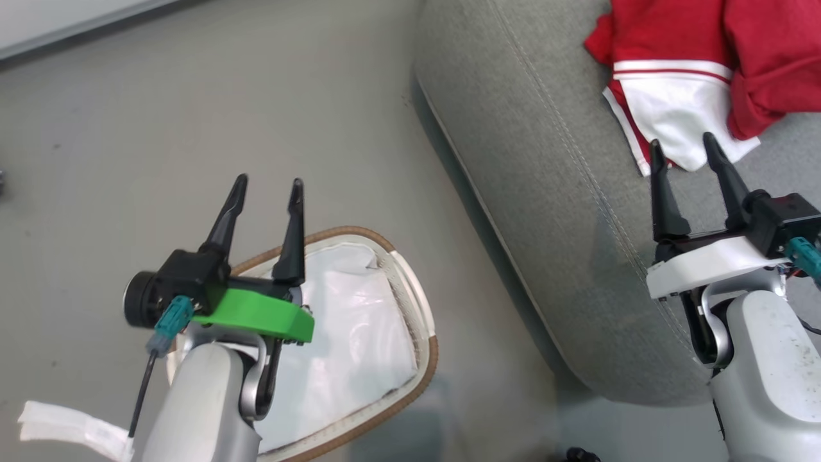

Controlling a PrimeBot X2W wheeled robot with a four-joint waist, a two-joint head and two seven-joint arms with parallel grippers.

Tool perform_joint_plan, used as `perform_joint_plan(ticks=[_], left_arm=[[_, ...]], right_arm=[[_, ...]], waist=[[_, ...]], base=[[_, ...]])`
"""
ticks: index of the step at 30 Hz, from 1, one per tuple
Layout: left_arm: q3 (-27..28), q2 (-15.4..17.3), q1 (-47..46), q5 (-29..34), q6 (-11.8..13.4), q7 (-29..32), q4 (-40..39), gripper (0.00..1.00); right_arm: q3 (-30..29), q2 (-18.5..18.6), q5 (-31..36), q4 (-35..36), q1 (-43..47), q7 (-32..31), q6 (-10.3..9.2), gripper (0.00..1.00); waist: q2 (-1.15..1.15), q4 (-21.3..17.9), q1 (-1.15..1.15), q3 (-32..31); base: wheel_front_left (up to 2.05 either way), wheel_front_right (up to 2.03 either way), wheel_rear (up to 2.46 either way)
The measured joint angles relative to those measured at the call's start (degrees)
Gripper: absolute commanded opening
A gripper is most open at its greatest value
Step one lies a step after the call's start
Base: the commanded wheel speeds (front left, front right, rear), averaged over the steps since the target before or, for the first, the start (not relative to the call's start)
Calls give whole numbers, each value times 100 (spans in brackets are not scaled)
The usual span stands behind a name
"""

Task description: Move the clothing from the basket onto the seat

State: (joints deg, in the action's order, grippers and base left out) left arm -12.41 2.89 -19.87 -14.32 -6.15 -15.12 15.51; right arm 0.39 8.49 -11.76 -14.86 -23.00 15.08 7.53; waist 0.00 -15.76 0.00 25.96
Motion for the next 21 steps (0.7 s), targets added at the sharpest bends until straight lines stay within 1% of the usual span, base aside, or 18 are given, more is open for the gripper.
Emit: perform_joint_plan(ticks=[7,14,21], left_arm=[[450,-1,354,-5,99,0,27,100],[641,-1,712,21,209,0,89,100],[723,-2,1139,24,313,0,160,100]], right_arm=[[182,-103,120,69,29,0,0,100],[247,-202,210,62,372,0,0,100],[297,-301,278,-76,772,0,0,100]], waist=[[0,375,0,-408],[0,763,0,-798],[0,1036,0,-1242]], base=[[0,0,0],[0,0,0],[0,0,0]])
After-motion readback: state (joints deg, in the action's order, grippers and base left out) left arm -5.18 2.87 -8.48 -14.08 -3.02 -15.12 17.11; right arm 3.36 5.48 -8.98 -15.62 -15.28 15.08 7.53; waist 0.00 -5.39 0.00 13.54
